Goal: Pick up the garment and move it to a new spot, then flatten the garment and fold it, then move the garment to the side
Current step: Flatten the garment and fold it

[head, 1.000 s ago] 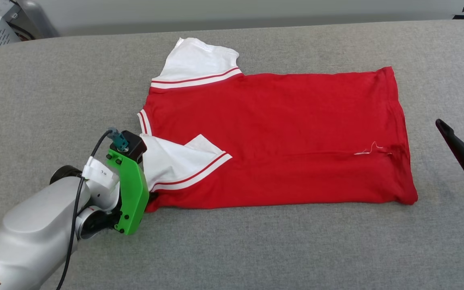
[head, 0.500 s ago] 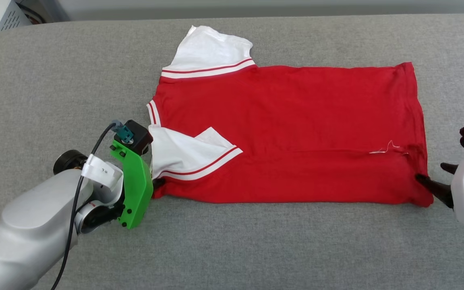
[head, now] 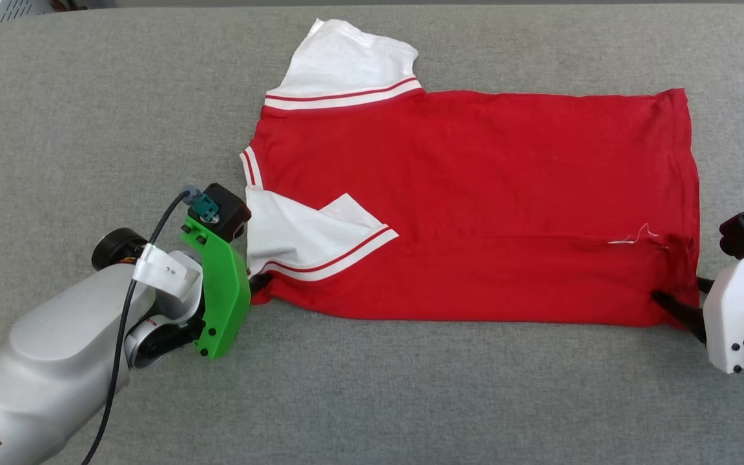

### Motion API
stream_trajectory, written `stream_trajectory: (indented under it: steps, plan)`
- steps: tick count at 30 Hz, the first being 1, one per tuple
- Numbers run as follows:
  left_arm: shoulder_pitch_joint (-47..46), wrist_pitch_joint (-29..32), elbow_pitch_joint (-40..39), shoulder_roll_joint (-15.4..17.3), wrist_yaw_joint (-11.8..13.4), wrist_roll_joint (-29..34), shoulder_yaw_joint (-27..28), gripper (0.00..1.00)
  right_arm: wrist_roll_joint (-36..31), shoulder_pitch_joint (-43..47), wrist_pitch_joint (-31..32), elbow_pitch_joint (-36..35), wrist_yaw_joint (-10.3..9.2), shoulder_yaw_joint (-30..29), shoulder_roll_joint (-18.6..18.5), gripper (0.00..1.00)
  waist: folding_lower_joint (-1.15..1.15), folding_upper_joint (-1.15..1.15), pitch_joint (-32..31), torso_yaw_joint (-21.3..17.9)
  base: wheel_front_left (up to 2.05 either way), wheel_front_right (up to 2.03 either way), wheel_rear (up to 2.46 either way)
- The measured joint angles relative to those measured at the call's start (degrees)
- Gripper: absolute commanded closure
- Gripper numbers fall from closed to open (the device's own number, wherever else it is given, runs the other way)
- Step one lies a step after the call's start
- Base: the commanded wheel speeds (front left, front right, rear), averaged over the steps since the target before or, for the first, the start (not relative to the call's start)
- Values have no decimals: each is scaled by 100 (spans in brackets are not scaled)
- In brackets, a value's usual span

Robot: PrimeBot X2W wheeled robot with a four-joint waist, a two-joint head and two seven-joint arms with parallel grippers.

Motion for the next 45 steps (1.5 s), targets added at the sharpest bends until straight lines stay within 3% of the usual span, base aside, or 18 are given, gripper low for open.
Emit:
stream_trajectory:
  steps: [7,15,29,36,43,44,45]
  plan:
    - [194,-249,16,41,0,-93,-15,100,151,-26,-575,-38,0,155,0,100,0,0,-238,-97,0,0,0]
    - [545,-477,-344,430,21,-177,7,100,208,378,-993,-554,1,24,-282,100,0,0,-642,-149,0,0,0]
    - [1270,-638,-1563,1005,615,-342,-35,100,304,1510,-1006,-1287,7,-862,-608,100,0,0,-1079,-115,0,0,0]
    - [1527,-660,-1636,993,794,-372,-81,100,303,1824,-827,-1185,8,-1202,-392,100,0,0,-962,-151,0,0,0]
    - [1561,-722,-1088,634,806,-391,-107,100,179,1816,-833,-633,7,-1333,129,100,0,0,-714,-175,0,0,0]
    - [1561,-759,-998,581,800,-391,-112,100,147,1811,-878,-542,7,-1333,197,99,0,0,-686,-173,0,0,0]
    - [1561,-775,-937,553,781,-386,-112,81,118,1803,-927,-490,7,-1334,238,75,0,0,-670,-171,0,0,0]
